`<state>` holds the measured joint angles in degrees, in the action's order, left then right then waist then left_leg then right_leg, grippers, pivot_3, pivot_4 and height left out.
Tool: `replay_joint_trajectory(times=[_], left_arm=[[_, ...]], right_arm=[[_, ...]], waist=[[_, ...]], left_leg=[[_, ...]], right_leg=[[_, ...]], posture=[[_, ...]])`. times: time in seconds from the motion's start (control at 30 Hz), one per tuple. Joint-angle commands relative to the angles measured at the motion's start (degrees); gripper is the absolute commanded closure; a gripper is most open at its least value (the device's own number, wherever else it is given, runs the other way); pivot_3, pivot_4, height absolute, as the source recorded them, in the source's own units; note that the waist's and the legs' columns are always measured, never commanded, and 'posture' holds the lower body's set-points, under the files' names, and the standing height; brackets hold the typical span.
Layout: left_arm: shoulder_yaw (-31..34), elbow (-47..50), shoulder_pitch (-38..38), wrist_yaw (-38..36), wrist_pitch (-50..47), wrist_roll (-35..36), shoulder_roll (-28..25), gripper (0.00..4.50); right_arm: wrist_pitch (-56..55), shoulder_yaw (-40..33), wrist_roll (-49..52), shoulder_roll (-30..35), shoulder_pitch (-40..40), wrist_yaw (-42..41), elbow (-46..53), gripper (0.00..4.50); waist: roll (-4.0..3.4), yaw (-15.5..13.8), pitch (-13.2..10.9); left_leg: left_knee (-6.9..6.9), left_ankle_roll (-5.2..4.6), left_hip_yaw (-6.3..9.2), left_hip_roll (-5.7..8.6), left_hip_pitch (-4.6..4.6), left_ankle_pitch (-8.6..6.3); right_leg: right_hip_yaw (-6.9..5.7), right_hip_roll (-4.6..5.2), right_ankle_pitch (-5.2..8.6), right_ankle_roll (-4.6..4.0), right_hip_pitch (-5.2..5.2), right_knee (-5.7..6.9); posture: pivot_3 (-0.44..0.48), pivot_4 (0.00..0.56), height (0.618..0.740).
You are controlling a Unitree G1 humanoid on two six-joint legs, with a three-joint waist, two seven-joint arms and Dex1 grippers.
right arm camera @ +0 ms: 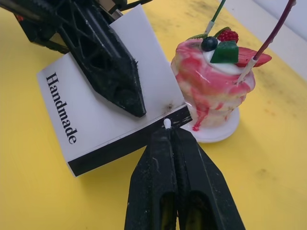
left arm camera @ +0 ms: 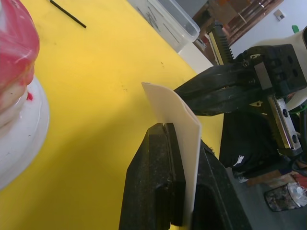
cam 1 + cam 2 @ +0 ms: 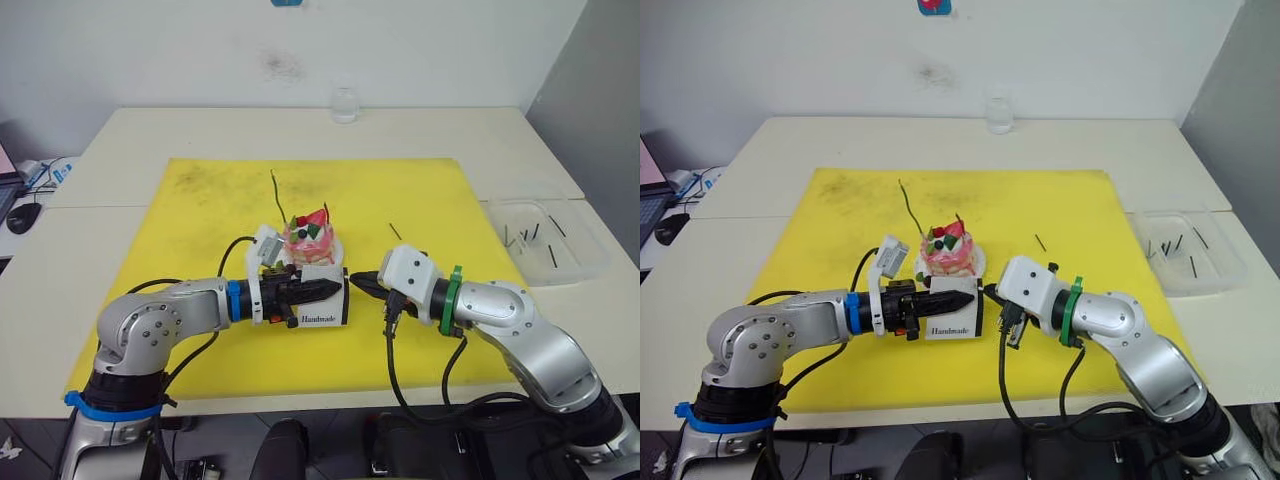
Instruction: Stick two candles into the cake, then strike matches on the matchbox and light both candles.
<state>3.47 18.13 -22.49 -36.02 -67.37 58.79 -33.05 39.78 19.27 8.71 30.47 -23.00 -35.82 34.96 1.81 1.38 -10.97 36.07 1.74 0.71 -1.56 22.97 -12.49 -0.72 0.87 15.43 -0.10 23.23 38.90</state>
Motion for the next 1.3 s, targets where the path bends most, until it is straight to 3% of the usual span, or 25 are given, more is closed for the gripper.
replay_joint_trajectory(times=[0.03,0.23,0.53,0.83,1.3], left_arm=[[-2.49,4.21,1.29,-3.31,-0.53,1.38,-0.85,4.50],[0.14,4.05,3.97,-2.90,-0.14,1.11,-3.58,4.50],[1.13,3.22,2.46,0.43,1.41,0.14,-0.33,4.50],[0.47,2.32,0.64,0.26,2.55,-1.46,0.25,4.50],[0.37,2.69,0.89,-0.70,2.51,-1.66,-0.13,4.50]], right_arm=[[-3.70,-4.78,-2.21,-2.60,-3.63,4.72,0.20,4.46],[-1.91,-9.91,-0.07,-0.84,-2.00,3.95,3.08,4.46],[7.57,-4.30,6.88,5.63,-0.55,-4.11,9.79,4.46],[9.40,-0.08,5.77,7.19,-3.50,-4.41,7.76,4.46],[7.72,-0.12,3.50,7.07,-3.53,-3.77,5.54,4.46]], waist=[[0.00,0.06,0.00],[0.00,0.05,0.00],[0.01,0.01,0.00],[0.02,0.04,-0.01],[0.02,0.03,-0.01]], left_leg=[[0.00,0.00,0.00,0.01,0.00,0.00],[-0.01,0.00,0.01,0.00,0.02,0.00],[0.00,0.00,0.02,0.00,0.01,0.00],[0.00,0.00,0.01,0.02,0.01,0.00],[0.00,0.00,0.02,0.01,0.02,0.00]], right_leg=[[0.00,0.00,0.00,0.00,0.00,0.01],[-0.01,0.02,0.01,-0.02,0.00,-0.02],[-0.03,0.03,0.01,-0.01,-0.01,-0.01],[-0.02,0.02,0.01,-0.01,-0.01,-0.02],[-0.03,0.02,0.01,-0.01,-0.01,-0.02]], posture=[[0.000,0.150,0.740],[0.000,0.150,0.740],[0.000,0.150,0.740],[0.000,0.150,0.740],[0.000,0.150,0.740]])
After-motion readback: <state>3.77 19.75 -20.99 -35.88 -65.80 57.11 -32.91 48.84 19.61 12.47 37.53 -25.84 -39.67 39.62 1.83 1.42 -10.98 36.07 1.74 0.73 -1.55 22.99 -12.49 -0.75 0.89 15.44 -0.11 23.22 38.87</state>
